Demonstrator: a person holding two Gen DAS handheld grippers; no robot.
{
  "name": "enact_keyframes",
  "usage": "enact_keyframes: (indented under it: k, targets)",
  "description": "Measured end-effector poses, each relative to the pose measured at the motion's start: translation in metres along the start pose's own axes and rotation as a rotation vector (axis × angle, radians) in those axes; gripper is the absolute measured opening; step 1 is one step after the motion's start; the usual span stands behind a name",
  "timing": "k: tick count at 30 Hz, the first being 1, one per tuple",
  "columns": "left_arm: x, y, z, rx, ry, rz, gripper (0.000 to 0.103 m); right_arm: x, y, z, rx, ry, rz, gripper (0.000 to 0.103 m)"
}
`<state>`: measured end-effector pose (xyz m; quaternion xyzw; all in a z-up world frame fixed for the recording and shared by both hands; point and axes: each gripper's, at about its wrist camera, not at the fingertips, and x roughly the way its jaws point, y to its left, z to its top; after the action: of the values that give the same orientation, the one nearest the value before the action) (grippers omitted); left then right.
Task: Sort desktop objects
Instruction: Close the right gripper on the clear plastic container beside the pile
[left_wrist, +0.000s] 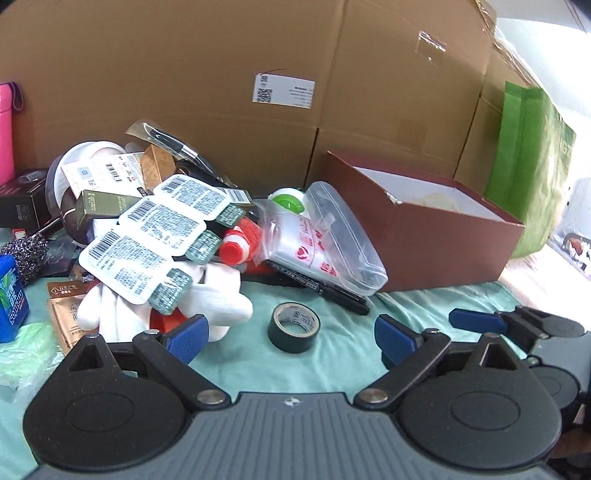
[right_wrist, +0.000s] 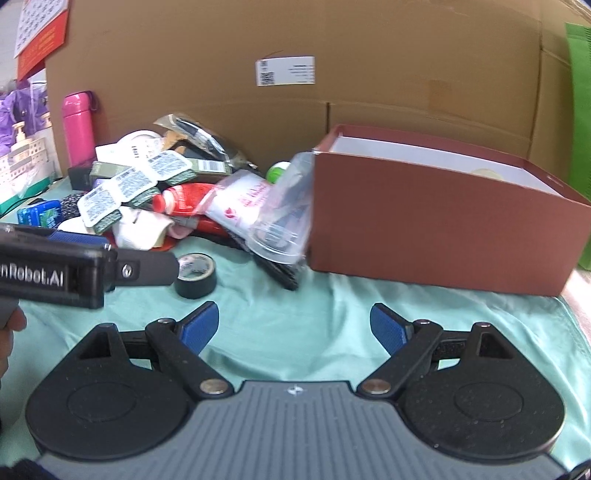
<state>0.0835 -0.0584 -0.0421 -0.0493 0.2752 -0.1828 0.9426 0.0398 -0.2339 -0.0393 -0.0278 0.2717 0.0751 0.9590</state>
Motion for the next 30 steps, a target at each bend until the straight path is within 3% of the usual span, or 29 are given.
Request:
enact_keyframes:
  k: [6,8,15,18,21,25,30]
  targets:
    - [0.005,-0.006,0.012,0.024,-0.012,-0.047,0.096,0.017,0.006,0.010,0.008,-0.017,-0.017,0.084]
    - [0.010,-0.010,0.018,0.033,-0.013,-0.065,0.094,0.023,0.005,0.013,0.015,-0.020,-0.029,0.078]
    - [0.038,-0.024,0.036,0.053,0.016,-0.104,0.091,0.042,0.007,0.022,0.017,-0.026,-0.032,0.072]
    - [0.052,-0.027,0.042,0.051,0.040,-0.124,0.087,0.049,0.009,0.024,0.020,-0.033,-0.036,0.069]
    - [0.065,-0.029,0.044,0.055,0.074,-0.129,0.075,0.055,0.009,0.027,0.037,-0.042,-0.046,0.061]
    - [0.075,-0.027,0.043,0.034,0.110,-0.147,0.064,0.060,0.007,0.029,0.056,-0.038,-0.008,0.044]
    - [0.073,-0.026,0.045,0.011,0.116,-0.175,0.059,0.059,0.008,0.029,0.054,-0.046,-0.004,0.043]
